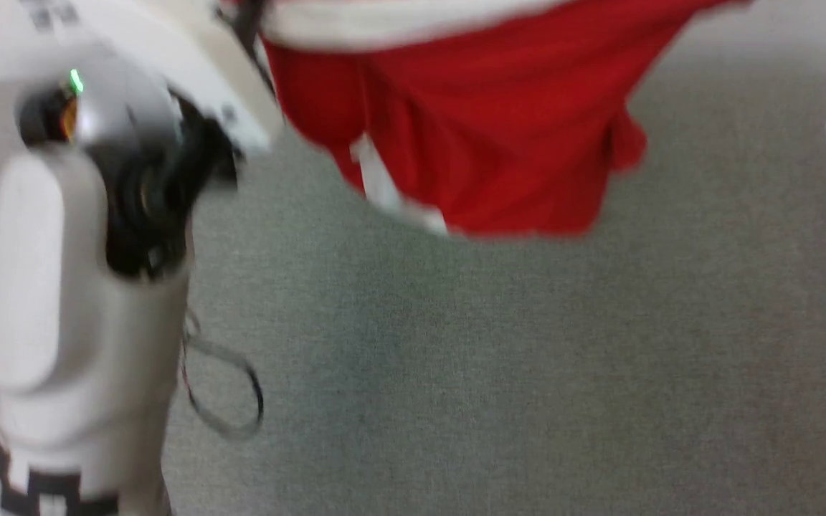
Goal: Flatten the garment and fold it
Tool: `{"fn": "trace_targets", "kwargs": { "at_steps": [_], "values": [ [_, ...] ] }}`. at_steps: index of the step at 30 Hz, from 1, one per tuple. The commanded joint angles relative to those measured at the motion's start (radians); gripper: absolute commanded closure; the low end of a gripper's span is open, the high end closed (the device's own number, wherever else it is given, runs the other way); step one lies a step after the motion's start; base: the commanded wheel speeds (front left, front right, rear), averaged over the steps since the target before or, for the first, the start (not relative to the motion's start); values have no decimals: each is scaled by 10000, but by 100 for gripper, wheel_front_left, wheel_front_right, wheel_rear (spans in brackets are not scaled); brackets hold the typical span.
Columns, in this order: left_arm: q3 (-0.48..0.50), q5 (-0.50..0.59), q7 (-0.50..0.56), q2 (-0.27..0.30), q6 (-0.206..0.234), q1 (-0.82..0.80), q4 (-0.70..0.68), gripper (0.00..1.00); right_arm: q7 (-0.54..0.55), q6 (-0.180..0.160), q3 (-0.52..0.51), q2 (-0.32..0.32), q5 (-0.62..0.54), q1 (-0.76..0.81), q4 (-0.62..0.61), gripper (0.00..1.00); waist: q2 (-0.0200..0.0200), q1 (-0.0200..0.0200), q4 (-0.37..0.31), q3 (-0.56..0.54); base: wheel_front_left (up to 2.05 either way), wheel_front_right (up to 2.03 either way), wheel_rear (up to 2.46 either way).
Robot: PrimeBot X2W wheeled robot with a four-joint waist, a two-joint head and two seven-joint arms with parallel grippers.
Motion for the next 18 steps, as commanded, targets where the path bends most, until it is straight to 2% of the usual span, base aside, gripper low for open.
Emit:
{"fn": "trace_targets", "kwargs": {
  "at_steps": [1, 6, 10, 11, 18],
  "values": [
    [48, 274, -241, -16, 55, -1031, 482, 100, -161, -9, 210, -260, -104, -993, 486, 100, 0, -2, -141, 1412, 0, 0, 0],
    [68, 1004, -1170, 38, 1, -3582, 1957, 100, -861, -9, 960, -696, -615, -3652, 2210, 100, 0, -2, -326, 2744, 0, 0, 0],
    [126, 1277, -2304, -97, -205, -5186, 3050, 100, -1674, -9, 1415, -637, -1086, -5395, 3735, 100, 0, -2, -447, 3583, 0, 0, 0],
    [126, 1277, -2304, -97, -205, -5186, 3050, 100, -1674, -9, 1415, -637, -1086, -5395, 3735, 100, 0, -2, -447, 3583, 0, 0, 0],
    [177, 1092, -4384, -547, -1041, -6574, 4537, 100, -3072, -9, 1999, -411, -1729, -7032, 5958, 100, 0, -2, -529, 4660, 0, 0, 0]
  ]
}}
